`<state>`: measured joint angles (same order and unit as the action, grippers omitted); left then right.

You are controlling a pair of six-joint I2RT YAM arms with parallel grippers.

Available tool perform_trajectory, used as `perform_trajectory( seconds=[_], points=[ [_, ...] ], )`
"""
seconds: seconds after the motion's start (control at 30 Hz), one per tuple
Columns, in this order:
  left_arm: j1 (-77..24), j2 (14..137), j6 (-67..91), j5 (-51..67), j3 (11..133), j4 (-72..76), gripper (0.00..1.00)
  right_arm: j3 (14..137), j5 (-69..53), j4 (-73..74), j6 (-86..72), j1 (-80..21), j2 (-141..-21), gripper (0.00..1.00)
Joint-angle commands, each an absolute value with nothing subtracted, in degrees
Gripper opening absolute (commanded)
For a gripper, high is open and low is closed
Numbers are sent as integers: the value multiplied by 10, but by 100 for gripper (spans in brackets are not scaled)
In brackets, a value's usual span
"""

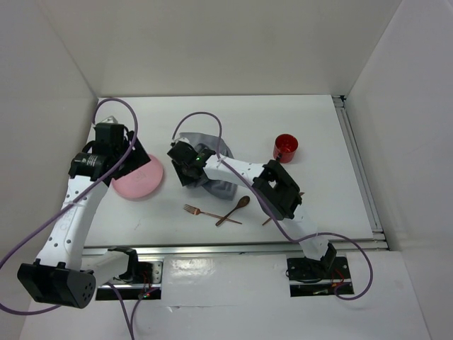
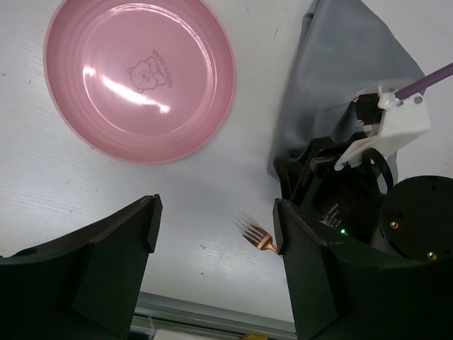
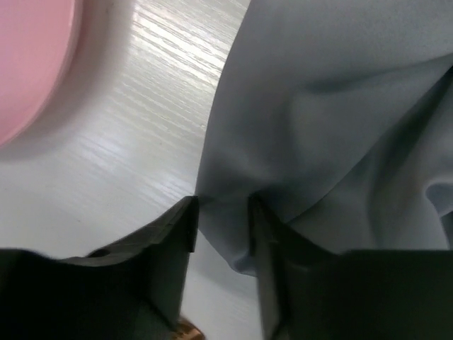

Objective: Set the dinner table for one person

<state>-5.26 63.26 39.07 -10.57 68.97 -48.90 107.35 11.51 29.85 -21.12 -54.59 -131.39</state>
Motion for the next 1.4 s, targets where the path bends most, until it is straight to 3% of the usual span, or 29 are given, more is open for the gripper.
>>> perform_trajectory(
  seconds=[0.0, 0.07, 0.13, 0.3, 0.37, 0.5, 0.53, 0.6, 0.63, 0.67, 0.93, 1.17, 1.23, 1.37],
  points=[
    [-48, 625, 382, -96, 686, -488, 82, 1103, 148, 326, -215, -542, -1297, 49],
    [-48, 625, 382, -96, 686, -488, 82, 1087, 170, 326, -215, -542, -1289, 73],
    [-48, 625, 382, -91, 681, -483, 82, 1072, 177, 326, -215, -542, -1278, 89],
    [-48, 625, 382, -78, 676, -477, 82, 1090, 186, 346, -215, -548, -1309, 90],
    [-48, 630, 382, -73, 676, -477, 82, 1095, 170, 346, -221, -548, -1321, 86],
    [-48, 630, 382, -73, 676, -477, 82, 1103, 143, 339, -221, -548, -1321, 63],
    [-48, 630, 382, -73, 671, -477, 82, 1114, 138, 350, -221, -548, -1321, 47],
    [-48, 630, 382, -73, 671, -477, 82, 1148, 117, 358, -211, -548, -1321, 31],
    [-48, 630, 382, -73, 671, -477, 82, 1161, 108, 369, -204, -548, -1321, 12],
    [-48, 630, 388, -65, 671, -477, 83, 1174, 102, 375, -204, -548, -1316, 1],
    [-43, 630, 374, -54, 699, -483, 83, 1265, 7, 408, -185, -493, -1233, 0],
    [-36, 630, 367, 39, 656, -439, 60, 1202, -91, 385, -195, -419, -1122, 0],
    [-36, 635, 374, 89, 636, -415, 62, 1180, -115, 373, -207, -398, -1109, 0],
    [-36, 668, 381, 162, 558, -355, 76, 1107, -148, 341, -226, -372, -1081, 0]
  ],
)
